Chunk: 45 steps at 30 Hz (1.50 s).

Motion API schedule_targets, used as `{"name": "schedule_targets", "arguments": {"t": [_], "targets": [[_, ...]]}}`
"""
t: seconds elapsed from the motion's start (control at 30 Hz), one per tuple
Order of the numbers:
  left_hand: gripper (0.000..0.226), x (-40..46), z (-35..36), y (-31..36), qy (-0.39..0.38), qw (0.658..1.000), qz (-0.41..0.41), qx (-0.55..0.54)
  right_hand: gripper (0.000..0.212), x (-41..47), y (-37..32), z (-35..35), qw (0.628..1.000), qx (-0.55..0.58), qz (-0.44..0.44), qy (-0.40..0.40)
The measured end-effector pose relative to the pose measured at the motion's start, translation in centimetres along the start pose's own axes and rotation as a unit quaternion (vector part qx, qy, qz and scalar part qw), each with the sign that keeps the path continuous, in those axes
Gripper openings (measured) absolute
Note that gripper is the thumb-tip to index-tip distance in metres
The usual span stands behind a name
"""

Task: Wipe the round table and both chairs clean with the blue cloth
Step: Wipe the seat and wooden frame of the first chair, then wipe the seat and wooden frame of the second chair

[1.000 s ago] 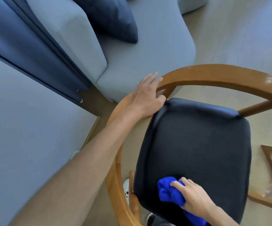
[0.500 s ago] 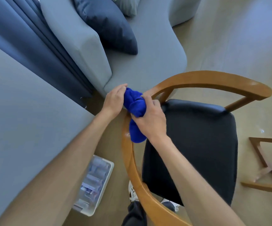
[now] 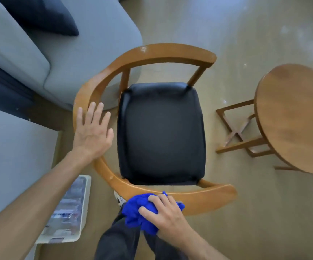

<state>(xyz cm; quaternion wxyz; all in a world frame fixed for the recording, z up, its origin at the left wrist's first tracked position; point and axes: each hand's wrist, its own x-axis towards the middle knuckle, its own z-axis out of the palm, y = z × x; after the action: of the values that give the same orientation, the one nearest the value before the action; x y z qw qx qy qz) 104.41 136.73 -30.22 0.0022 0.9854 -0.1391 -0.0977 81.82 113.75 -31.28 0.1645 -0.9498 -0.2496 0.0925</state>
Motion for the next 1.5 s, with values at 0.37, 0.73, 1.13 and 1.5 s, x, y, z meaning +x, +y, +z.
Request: {"name": "schedule_targets", "arguments": {"t": [0.37, 0.73, 1.13, 1.5], "targets": [[0.064, -9.8, 5.2, 7.5, -0.064, 0.998, 0.019, -0.019, 0.047, -10.3, 14.1, -5.5, 0.811, 0.102, 0.541, 0.198], [0.068, -13.7, 7.9, 12.6, -0.059, 0.995, -0.047, -0.067, 0.048, -4.5, 0.4, 0.2, 0.957, 0.046, 0.252, 0.134], [0.052, -13.6, 6.1, 14.2, -0.136, 0.982, -0.116, -0.052, 0.044, -15.8, 20.4, -5.5, 0.817, 0.144, 0.545, 0.119], [0.038, -11.6, -7.5, 28.3, -0.161, 0.908, -0.035, -0.386, 0.049, -15.8, 14.2, -17.9, 0.731, 0.464, 0.387, 0.316]]}}
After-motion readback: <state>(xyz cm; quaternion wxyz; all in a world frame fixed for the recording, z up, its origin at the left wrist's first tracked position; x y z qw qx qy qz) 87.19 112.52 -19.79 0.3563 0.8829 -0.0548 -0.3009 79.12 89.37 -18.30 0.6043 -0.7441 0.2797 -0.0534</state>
